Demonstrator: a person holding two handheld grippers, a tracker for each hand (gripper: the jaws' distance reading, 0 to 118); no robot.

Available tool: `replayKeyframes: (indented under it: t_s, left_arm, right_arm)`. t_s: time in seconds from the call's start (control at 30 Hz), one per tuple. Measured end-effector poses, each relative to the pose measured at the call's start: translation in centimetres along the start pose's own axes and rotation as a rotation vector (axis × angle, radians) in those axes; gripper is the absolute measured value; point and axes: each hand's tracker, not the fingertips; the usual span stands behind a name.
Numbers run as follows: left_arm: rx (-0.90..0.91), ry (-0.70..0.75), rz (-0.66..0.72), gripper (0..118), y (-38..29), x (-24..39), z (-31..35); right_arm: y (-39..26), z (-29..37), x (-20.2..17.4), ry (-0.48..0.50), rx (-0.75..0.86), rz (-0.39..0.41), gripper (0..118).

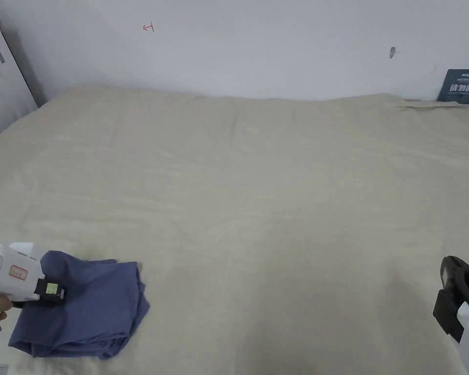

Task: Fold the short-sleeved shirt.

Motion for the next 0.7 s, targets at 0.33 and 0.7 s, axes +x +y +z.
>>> replayKeyframes:
  t_s: [0.33,0.7]
  left_arm:
    - [0.116,0.242,0.023,82,-0.7,0.9,0.2]
    - [0.675,0.155,0.162,113,-2.1,6.1,9.8]
  right_arm:
    - [0.9,0.7,0.7,-0.007,0.011,-0.008,1]
    - [4.1,2.5,2.2,-0.006,0.094,0.001,1]
